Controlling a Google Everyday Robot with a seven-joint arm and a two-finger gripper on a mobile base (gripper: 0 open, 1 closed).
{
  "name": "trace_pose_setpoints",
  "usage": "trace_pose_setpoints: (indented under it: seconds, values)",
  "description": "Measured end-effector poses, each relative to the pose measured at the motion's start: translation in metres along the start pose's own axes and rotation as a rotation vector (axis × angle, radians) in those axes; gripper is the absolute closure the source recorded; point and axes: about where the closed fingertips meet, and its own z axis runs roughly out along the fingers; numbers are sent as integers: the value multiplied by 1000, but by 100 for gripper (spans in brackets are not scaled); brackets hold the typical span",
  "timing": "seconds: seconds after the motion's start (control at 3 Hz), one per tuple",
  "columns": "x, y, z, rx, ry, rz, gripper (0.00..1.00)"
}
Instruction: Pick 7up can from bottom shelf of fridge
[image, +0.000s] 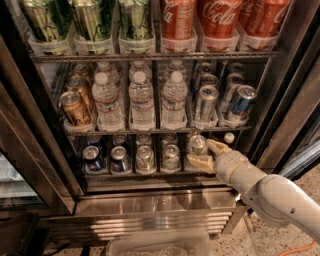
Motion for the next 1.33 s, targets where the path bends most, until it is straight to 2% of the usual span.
trace_pose_setpoints:
  seconds: [0.33, 0.67, 1.0, 1.33]
  values:
    - [-2, 13, -16, -87, 23, -11, 100]
    - [8, 33, -35, -202, 77, -34, 100]
    - [13, 53, -59, -316, 100, -54, 100]
    - [12, 67, -62, -372, 95, -51, 100]
